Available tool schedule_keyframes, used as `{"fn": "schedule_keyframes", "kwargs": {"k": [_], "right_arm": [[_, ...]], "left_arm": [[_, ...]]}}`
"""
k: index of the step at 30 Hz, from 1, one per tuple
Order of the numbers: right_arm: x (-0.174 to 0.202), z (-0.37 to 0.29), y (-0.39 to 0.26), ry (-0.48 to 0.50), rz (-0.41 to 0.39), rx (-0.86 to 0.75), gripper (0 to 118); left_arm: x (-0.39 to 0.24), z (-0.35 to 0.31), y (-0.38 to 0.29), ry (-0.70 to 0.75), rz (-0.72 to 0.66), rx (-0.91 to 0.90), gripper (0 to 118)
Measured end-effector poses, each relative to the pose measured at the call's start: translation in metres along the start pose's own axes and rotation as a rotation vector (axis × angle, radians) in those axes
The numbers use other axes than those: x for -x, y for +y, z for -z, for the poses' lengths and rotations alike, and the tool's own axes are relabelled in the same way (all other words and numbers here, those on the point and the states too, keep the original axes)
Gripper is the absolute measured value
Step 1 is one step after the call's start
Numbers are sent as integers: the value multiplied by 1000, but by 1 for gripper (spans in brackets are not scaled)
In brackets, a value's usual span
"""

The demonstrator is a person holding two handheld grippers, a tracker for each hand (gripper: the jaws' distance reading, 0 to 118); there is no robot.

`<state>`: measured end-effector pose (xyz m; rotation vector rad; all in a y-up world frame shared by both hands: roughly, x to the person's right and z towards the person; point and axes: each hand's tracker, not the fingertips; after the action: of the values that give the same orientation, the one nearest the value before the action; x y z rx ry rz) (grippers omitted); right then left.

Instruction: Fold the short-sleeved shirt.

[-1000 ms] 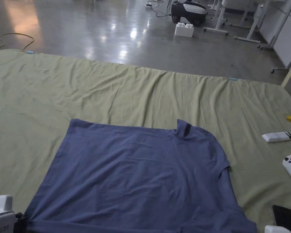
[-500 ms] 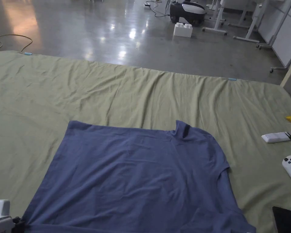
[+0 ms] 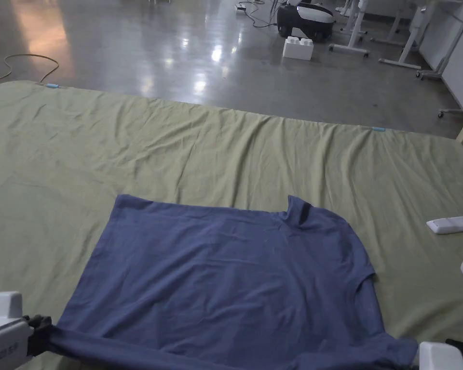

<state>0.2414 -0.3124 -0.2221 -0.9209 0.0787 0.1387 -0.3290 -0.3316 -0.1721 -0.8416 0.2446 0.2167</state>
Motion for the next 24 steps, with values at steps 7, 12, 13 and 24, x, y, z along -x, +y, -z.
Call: {"fn": "schedule_keyframes", "kwargs": {"k": [7, 12, 13, 24], "right_arm": [[2, 23, 63, -2, 17, -55, 7], [1, 61, 104, -18, 28, -52, 7], [1, 69, 111, -20, 28, -42, 7], [2, 138, 137, -45, 27, 25, 7]], "left_arm": [[-8, 32, 57, 5, 19, -46, 8], [-13, 70, 91, 8, 17, -45, 8], [-16, 76, 97, 7, 20, -47, 8], [-39, 134, 138, 20, 79, -4, 8]]}}
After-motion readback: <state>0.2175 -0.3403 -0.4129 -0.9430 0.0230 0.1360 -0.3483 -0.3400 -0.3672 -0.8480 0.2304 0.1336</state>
